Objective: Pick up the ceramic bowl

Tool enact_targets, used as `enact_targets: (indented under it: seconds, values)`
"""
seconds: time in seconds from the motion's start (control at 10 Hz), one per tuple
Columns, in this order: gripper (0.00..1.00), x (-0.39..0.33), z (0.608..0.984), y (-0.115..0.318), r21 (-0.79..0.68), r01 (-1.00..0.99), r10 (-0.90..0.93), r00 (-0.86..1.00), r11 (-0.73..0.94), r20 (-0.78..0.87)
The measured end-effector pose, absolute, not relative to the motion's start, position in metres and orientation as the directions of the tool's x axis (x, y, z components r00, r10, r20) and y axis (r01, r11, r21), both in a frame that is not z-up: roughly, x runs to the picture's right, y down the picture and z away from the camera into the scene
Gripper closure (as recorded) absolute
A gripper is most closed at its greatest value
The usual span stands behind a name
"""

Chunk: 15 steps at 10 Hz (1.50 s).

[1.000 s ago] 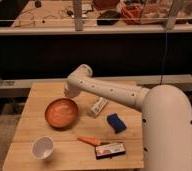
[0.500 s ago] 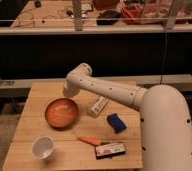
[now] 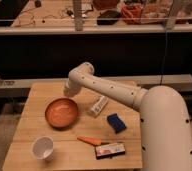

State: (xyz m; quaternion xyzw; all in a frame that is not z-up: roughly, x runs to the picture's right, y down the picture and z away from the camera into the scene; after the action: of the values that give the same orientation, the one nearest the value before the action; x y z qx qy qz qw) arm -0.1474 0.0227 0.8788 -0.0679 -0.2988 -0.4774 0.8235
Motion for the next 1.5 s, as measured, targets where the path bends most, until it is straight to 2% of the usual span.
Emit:
enact_targets:
  seconds: [1.5]
  values:
    - [1.00, -0.112, 0.859, -0.003, 0.183, 0.822, -0.679, 0.295, 0.539, 0.672]
